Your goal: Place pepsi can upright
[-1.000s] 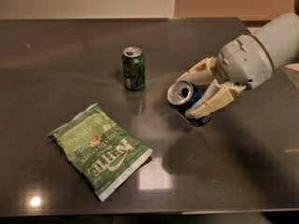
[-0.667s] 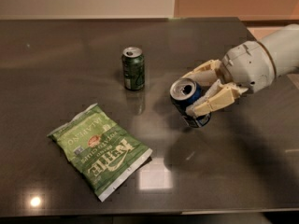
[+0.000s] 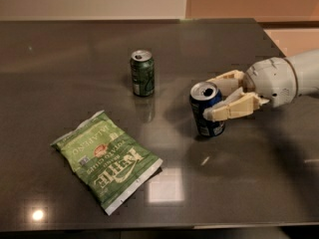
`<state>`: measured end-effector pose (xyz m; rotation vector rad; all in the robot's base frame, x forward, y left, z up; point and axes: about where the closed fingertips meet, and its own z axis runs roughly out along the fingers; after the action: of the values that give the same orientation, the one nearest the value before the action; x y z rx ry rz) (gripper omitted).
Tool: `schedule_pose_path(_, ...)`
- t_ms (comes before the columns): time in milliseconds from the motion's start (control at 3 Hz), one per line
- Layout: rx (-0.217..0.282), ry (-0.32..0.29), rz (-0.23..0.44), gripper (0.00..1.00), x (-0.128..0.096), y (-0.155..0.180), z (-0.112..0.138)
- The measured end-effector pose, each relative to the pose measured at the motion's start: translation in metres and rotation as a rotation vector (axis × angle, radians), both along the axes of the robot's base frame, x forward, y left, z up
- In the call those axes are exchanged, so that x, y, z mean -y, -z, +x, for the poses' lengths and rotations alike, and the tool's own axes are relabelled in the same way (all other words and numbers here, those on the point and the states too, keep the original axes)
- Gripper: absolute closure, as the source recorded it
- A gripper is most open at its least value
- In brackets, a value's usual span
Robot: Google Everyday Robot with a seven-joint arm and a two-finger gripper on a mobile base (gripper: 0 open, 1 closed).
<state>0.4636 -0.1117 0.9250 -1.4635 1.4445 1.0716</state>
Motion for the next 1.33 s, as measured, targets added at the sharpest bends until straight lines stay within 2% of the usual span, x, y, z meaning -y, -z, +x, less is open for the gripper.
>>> schedule_pose_path(333, -0.030, 0.034, 0.074, 1.00, 0.010, 0.006, 0.007)
schedule_pose_path(667, -0.053, 0.062, 0.141, 0.82, 0.020, 0.013, 0.014)
schedule_pose_path(1333, -0.087, 0.060, 0.244, 0.36, 0.032, 0.022, 0.019)
